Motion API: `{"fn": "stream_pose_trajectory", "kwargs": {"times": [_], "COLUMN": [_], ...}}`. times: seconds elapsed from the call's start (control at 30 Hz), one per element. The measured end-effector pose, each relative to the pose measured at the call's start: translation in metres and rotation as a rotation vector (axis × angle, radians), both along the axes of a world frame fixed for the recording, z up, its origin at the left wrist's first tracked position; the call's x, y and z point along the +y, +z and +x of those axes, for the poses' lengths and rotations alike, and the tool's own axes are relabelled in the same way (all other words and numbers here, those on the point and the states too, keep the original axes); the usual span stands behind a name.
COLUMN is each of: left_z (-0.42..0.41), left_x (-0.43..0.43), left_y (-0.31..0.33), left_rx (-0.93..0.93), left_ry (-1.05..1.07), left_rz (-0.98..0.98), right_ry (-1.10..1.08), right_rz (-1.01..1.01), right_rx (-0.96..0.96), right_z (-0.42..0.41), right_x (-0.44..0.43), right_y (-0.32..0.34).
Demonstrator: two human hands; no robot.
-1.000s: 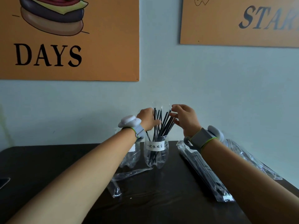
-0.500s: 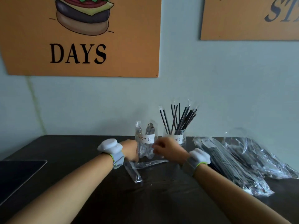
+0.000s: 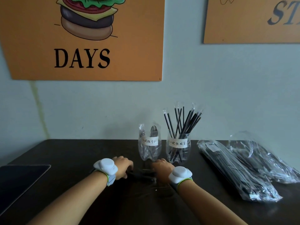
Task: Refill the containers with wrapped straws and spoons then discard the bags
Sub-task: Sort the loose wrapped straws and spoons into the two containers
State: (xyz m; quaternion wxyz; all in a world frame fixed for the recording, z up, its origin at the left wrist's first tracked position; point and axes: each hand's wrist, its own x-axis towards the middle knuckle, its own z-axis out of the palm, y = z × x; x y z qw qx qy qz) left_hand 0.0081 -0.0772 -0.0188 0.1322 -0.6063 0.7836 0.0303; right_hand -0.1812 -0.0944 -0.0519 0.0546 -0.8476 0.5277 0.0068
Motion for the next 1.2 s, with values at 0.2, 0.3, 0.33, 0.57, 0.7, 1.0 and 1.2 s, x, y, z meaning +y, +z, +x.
{"fn": "stream_pose_trajectory", "kwargs": {"times": [0.2, 0.3, 0.33, 0.57, 0.7, 1.0, 1.2], "left_z": [-0.006, -0.009, -0.010, -0.024, -0.039, -0.044, -0.047], "left_x": [0.004, 0.004, 0.004, 0.008, 0.010, 0.013, 0.015], "left_y": [0.022, 0.040, 0.048, 0.097, 0.109, 0.118, 0.122], "left_rx": [0.177, 0.307, 0.341, 0.492, 0.729, 1.150, 1.201], "left_ry": [-0.037, -0.082, -0.097, -0.185, -0.144, 0.003, -0.006], "left_rz": [0.020, 0.021, 0.015, -0.042, -0.093, -0.146, -0.178], "right_ry": [-0.051, -0.045, -0.039, 0.015, 0.035, 0.100, 0.112], "right_rz": [0.042, 0.062, 0.075, 0.331, 0.265, 0.511, 0.546], "right_rx": [-0.155, -0.369, -0.435, -0.935, -1.134, -1.422, -1.435], "right_z": [-0.010, -0.024, -0.030, -0.052, -0.046, -0.039, -0.037], "right_x": [0.004, 0.005, 0.006, 0.026, 0.032, 0.036, 0.035], "right_y": [0.016, 0.030, 0.036, 0.087, 0.104, 0.112, 0.114]}}
